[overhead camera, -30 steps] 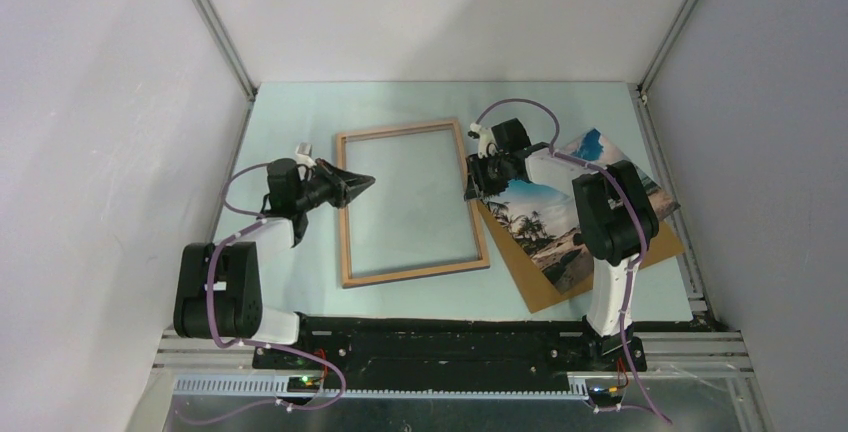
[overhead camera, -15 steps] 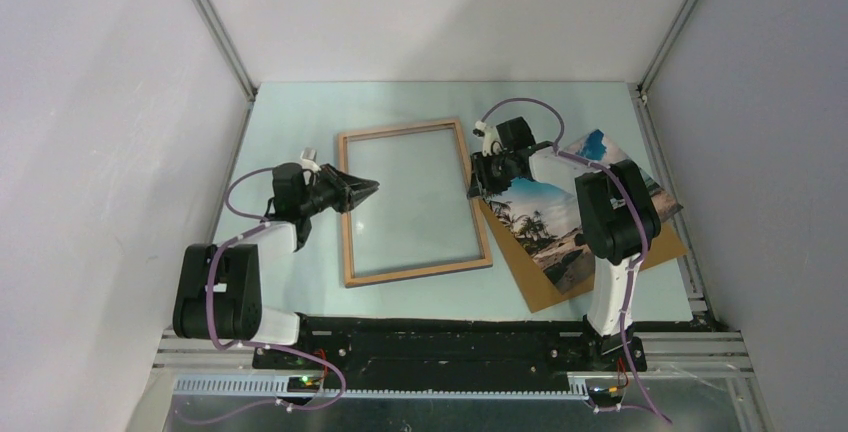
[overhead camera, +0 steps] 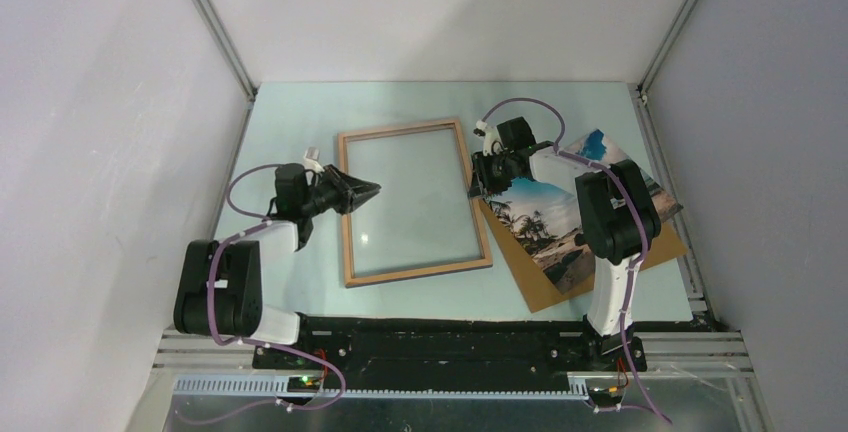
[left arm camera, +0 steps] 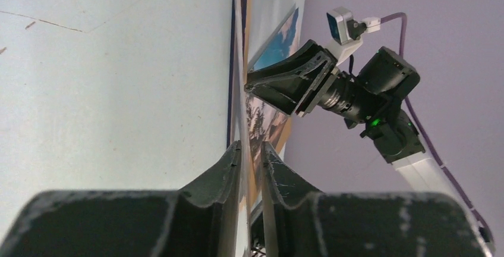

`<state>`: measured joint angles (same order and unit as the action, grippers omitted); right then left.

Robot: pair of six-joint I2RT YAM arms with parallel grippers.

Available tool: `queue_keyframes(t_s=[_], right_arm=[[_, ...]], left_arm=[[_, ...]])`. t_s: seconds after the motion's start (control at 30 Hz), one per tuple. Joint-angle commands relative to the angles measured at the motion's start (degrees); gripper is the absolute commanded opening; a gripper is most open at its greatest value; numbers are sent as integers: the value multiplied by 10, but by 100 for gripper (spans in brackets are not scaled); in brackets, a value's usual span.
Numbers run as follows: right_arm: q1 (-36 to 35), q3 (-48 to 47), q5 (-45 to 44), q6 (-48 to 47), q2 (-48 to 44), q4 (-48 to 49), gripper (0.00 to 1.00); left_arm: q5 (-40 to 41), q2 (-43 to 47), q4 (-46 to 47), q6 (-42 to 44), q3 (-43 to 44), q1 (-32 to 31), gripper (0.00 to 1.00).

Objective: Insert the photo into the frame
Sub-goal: Place the photo frame item in the photo frame.

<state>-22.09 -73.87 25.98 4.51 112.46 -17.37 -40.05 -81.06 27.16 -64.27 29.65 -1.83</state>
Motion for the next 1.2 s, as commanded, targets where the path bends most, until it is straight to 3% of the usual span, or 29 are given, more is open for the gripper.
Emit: queue_keyframes(t_s=[0.0,0.3,0.77,1.17], right_arm=[[-1,-16,18,8,3,10,37],[-1,-16,18,9,5,10,35],[-1,-16,13,9,9,12,34],[-2,-16,12,9,8,11,33]], left_arm=[[-2,-7,17,49,10,-9,23],[17,-1,-19,108,19,-11,25],[34,1,-64,165,41,-17,1],[32,-8,-70,168,53,-21,0]])
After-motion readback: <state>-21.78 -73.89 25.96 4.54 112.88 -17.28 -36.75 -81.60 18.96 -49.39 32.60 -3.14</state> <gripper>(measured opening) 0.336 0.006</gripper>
